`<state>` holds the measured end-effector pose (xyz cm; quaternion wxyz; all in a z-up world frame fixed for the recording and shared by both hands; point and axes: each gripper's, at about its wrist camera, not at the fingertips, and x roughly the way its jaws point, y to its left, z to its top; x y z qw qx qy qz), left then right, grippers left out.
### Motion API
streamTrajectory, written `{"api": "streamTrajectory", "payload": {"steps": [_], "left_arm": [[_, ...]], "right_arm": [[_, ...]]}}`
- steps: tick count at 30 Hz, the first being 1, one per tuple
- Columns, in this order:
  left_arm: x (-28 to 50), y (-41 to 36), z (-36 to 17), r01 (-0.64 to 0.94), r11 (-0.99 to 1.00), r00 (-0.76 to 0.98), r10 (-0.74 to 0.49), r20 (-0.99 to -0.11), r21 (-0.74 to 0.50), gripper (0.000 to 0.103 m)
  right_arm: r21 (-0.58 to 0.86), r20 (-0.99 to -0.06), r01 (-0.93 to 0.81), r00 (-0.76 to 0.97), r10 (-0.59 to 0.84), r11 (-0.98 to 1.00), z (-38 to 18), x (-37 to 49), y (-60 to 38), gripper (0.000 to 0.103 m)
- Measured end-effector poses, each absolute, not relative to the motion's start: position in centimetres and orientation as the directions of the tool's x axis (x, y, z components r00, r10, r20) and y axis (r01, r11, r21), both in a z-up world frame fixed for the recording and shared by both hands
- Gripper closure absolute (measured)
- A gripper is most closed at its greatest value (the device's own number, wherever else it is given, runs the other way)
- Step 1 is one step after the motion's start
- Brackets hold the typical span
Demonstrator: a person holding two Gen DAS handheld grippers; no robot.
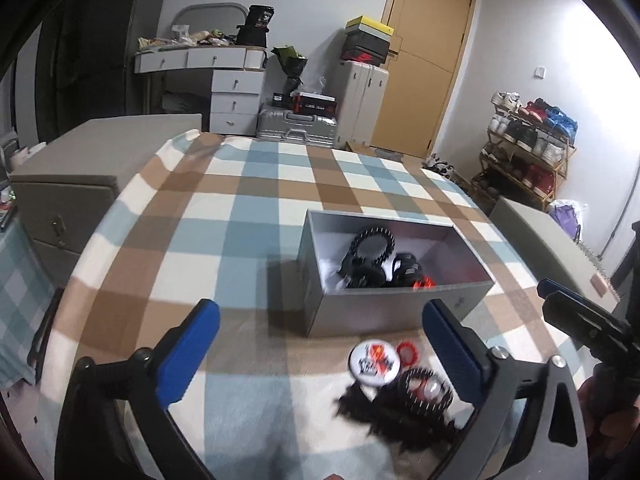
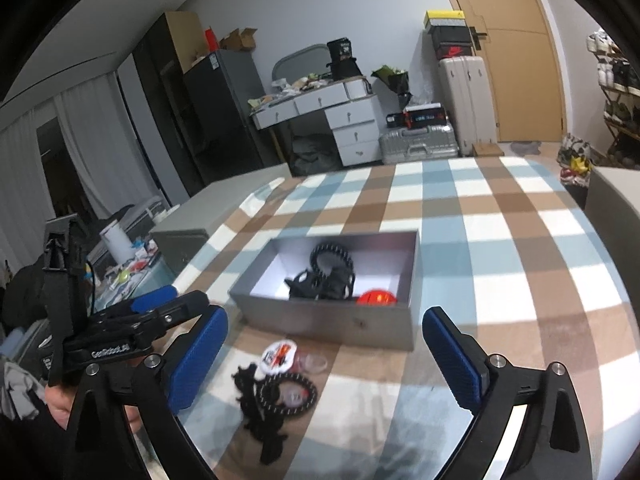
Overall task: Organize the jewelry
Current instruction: 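Lift both grippers out of the silver box, then lower the right gripper onto the black coil bracelet and close it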
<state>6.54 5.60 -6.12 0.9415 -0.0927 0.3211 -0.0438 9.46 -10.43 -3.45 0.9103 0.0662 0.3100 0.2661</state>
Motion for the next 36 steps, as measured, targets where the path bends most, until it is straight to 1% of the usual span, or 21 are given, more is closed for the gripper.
{"api": "streamTrajectory", "payload": {"steps": [3,6,10,17,24,26,27,30,32,34,36], "left_arm": [[5.6,5.5,-6.9,0.005,0.986,0.787,-0.108,-0.607,-0.169,0.002],[5.0,5.4,-7.8,0.014,0.986,0.77,-0.116,-0.628,-0.165,0.002],[4.1,5.2,-8.3,0.027,0.988,0.766,-0.12,-0.632,-0.155,0.002],[3.5,4.7,-8.8,0.04,0.985,0.752,-0.141,-0.644,-0.168,0.002],[3.0,5.6,-8.8,0.01,0.986,0.764,-0.116,-0.635,-0.168,0.002],[2.9,6.3,-9.1,0.001,0.984,0.757,-0.117,-0.642,-0.178,0.002],[2.8,6.5,-9.2,-0.003,0.983,0.756,-0.117,-0.644,-0.182,0.002],[2.6,7.1,-9.6,-0.017,0.981,0.747,-0.115,-0.655,-0.192,0.002],[2.4,7.4,-9.8,-0.022,0.979,0.741,-0.119,-0.661,-0.201,0.002],[2.5,7.5,-9.8,-0.024,0.978,0.738,-0.121,-0.664,-0.205,0.002],[2.5,7.6,-9.9,-0.024,0.978,0.736,-0.125,-0.666,-0.209,0.002]], "right_arm": [[0.285,-0.557,-0.459,0.635,0.534,0.842,-4.3,8.5,-10.1,0.004],[0.281,-0.583,-0.461,0.615,0.531,0.842,-5.2,7.8,-9.9,0.004],[0.293,-0.601,-0.466,0.59,0.54,0.835,-6.3,7.2,-9.5,0.004],[0.334,-0.633,-0.471,0.529,0.565,0.816,-8.2,7.6,-8.1,0.004],[0.34,-0.689,-0.468,0.466,0.554,0.816,-9.9,9.0,-5.9,0.005],[0.342,-0.701,-0.456,0.458,0.546,0.822,-10.2,9.3,-5.6,0.008],[0.345,-0.705,-0.454,0.452,0.546,0.821,-10.4,9.4,-5.5,0.012],[0.342,-0.709,-0.448,0.454,0.54,0.826,-10.6,9.5,-5.2,0.013],[0.33,-0.714,-0.447,0.458,0.53,0.831,-10.5,9.5,-4.9,0.017],[0.296,-0.725,-0.451,0.468,0.505,0.842,-10.5,9.4,-4.5,0.029],[0.26,-0.734,-0.456,0.479,0.481,0.851,-10.5,9.2,-4.0,0.033]]}}
